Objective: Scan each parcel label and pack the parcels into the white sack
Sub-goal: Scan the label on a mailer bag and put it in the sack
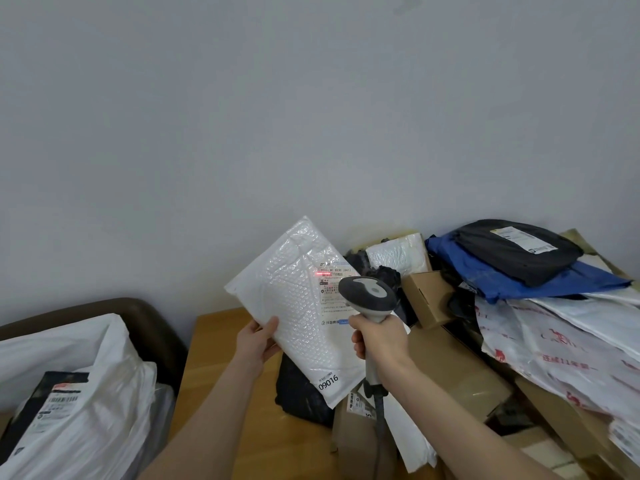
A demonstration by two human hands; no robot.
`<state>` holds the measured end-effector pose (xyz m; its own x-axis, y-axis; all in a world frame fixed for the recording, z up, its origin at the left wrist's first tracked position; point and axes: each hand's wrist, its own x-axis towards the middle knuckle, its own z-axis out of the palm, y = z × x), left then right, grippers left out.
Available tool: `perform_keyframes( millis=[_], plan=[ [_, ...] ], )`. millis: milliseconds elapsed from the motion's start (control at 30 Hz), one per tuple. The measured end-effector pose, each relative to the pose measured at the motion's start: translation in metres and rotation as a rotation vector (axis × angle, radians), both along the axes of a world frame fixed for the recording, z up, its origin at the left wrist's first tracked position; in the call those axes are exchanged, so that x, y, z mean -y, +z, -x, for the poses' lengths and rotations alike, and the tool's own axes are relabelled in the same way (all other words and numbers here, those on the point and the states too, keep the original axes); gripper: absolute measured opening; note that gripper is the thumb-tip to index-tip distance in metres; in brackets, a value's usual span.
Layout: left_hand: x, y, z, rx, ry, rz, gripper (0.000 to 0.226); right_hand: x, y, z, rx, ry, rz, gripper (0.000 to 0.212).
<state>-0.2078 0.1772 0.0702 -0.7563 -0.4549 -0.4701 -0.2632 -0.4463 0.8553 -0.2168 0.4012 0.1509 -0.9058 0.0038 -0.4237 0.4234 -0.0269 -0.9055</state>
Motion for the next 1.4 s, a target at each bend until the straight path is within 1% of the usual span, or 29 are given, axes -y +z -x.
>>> perform_keyframes(
  millis=[333, 500, 733, 900, 1033, 1167, 1267, 1400],
  plan=[
    [0.005, 0.0, 0.001, -0.002, 0.018, 0.008, 0.031, 0.005, 0.001, -0.002, 0.016, -0.004, 0.005, 0.012],
    [0.009, 0.002, 0.001, 0.003, 0.015, 0.015, 0.034, 0.009, 0.002, -0.003, 0.01, -0.004, 0.001, 0.009],
    [0.018, 0.002, -0.002, -0.004, 0.005, 0.011, 0.035, 0.019, 0.003, -0.004, 0.012, -0.011, 0.0, 0.013],
    [0.027, 0.003, -0.002, 0.003, -0.015, 0.019, 0.031, 0.03, 0.003, -0.007, -0.002, -0.013, 0.014, 0.015],
    [0.039, 0.004, -0.006, 0.008, -0.019, 0.032, 0.026, 0.038, 0.003, -0.006, -0.012, 0.015, 0.056, 0.009],
    [0.054, 0.017, -0.021, 0.007, 0.032, 0.076, 0.02, 0.045, 0.004, 0.002, -0.036, 0.0, 0.021, 0.007],
    [0.068, 0.035, -0.038, -0.006, 0.123, 0.139, 0.02, 0.055, -0.001, 0.009, -0.073, -0.014, -0.039, 0.018],
    [0.097, 0.062, -0.077, -0.012, 0.284, 0.203, 0.025, 0.076, -0.011, 0.006, -0.059, 0.058, -0.127, 0.035]
  ],
)
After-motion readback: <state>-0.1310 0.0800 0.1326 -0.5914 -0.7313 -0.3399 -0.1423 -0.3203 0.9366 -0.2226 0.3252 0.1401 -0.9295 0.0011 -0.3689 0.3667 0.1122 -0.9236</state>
